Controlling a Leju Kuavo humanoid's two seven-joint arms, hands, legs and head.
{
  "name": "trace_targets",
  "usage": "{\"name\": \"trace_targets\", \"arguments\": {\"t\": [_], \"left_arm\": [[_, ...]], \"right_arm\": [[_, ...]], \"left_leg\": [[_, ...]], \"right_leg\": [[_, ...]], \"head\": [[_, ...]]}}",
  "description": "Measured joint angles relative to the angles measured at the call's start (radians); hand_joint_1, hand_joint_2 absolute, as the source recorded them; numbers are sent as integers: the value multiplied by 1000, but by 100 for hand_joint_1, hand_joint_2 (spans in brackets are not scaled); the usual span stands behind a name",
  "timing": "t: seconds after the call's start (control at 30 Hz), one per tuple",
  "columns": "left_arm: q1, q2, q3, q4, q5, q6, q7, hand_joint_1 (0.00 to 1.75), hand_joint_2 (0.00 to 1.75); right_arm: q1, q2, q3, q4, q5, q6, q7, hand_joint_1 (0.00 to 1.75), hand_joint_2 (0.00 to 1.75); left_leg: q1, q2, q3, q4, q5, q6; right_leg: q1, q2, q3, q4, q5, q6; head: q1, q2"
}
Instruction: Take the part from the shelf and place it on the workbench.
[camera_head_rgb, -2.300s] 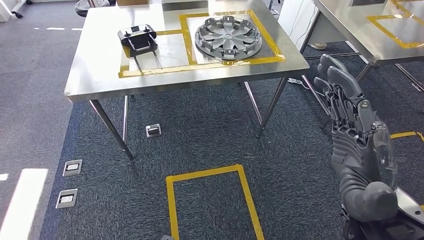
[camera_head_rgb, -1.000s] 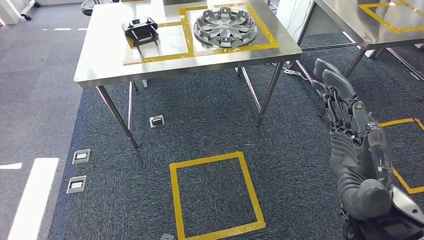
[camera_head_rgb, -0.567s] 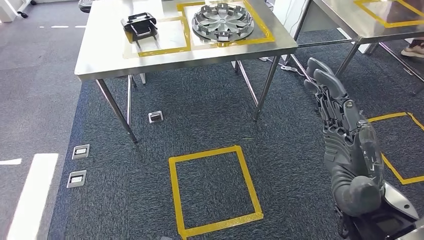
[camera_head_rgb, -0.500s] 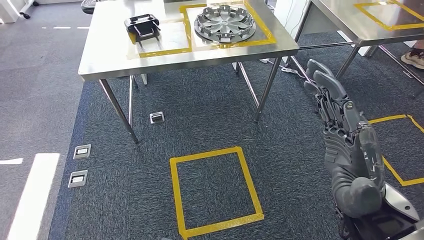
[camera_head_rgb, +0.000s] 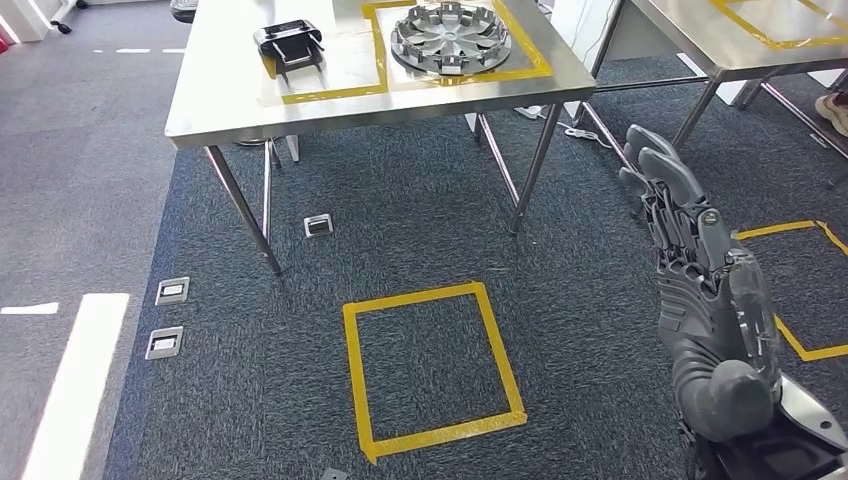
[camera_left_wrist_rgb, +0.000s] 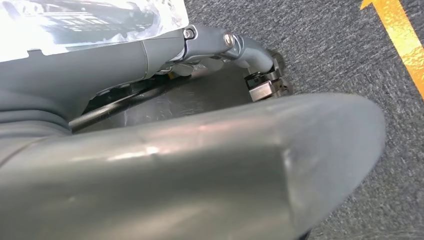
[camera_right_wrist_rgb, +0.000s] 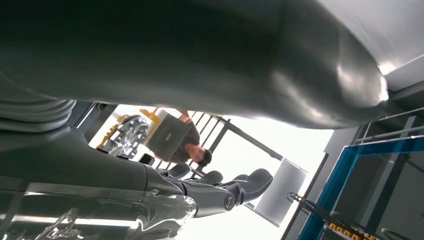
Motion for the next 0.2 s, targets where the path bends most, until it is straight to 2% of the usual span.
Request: {"name": "trace_targets", "arguments": {"t": [0.03,0.07,0.13,0.17,0.2], "left_arm": [[0,0,0,0,0,0,0,0,0],[-1,1,0,0,0,0,0,0,0],[-4,1,0,0,-3,3,0,0,0],[-6,1,0,0,-5,6,0,0,0],[-7,1,0,0,-6,7,1,0,0]], "right_arm": [[0,0,0,0,0,0,0,0,0],[1,0,-1,0,-1,0,0,0,0],[5,0,-1,0,-4,0,0,0,0],[9,0,-2,1,-7,0,1,0,0],[11,0,-2,1,-8,-1,1,0,0]], "left_leg": [[0,0,-5,13,-15,-6],[1,-1,-17,44,-43,-12],[3,-1,-51,158,-120,-21],[4,-1,-64,215,-149,-24],[4,-1,-70,247,-163,-25]], "right_leg": [[-2,-2,-3,-4,7,-7],[-5,-3,-6,-8,13,-13],[-4,-5,-18,-9,22,-19],[-3,-6,-25,-8,26,-21],[-2,-6,-28,-7,28,-21]], "head": [[-2,0],[-5,0],[-12,0],[-14,0],[-15,0]]}}
